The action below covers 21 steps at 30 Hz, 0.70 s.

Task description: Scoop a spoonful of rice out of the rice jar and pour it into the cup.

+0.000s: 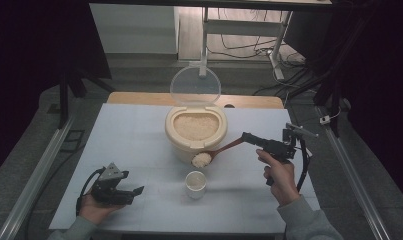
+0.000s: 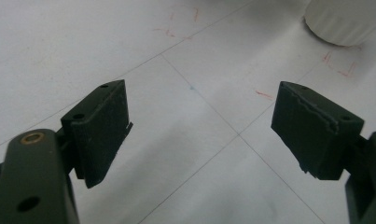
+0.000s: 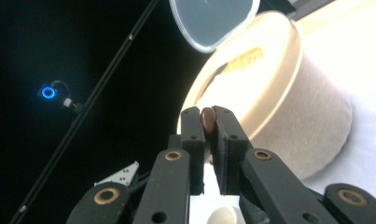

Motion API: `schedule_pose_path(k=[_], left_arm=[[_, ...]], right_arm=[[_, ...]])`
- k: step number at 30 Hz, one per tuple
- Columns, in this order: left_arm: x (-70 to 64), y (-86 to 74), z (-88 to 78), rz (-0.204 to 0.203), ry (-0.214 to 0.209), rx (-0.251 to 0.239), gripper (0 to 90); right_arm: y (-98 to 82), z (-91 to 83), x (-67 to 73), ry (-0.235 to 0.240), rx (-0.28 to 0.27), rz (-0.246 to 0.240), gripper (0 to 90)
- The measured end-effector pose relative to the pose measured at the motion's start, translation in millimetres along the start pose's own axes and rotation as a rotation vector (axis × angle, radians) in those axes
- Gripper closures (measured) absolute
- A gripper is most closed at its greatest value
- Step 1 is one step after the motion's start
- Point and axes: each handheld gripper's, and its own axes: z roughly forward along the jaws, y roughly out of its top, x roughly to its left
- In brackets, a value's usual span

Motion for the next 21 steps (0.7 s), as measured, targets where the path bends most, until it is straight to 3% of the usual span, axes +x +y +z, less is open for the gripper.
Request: schedule_pose_path(k=[13,21], left_arm=[[0.0,-0.2,0.2,0.002,0.0,0.002,19.2],[0.0,-0.3,0.6,0.002,0.001,0.003,19.2]], right_arm=[[-13.3,7.6,-11.1,-0.03,0.056,0.007,83.0],[-16.4,12.0,-15.0,-0.069,0.078,-0.018,83.0]])
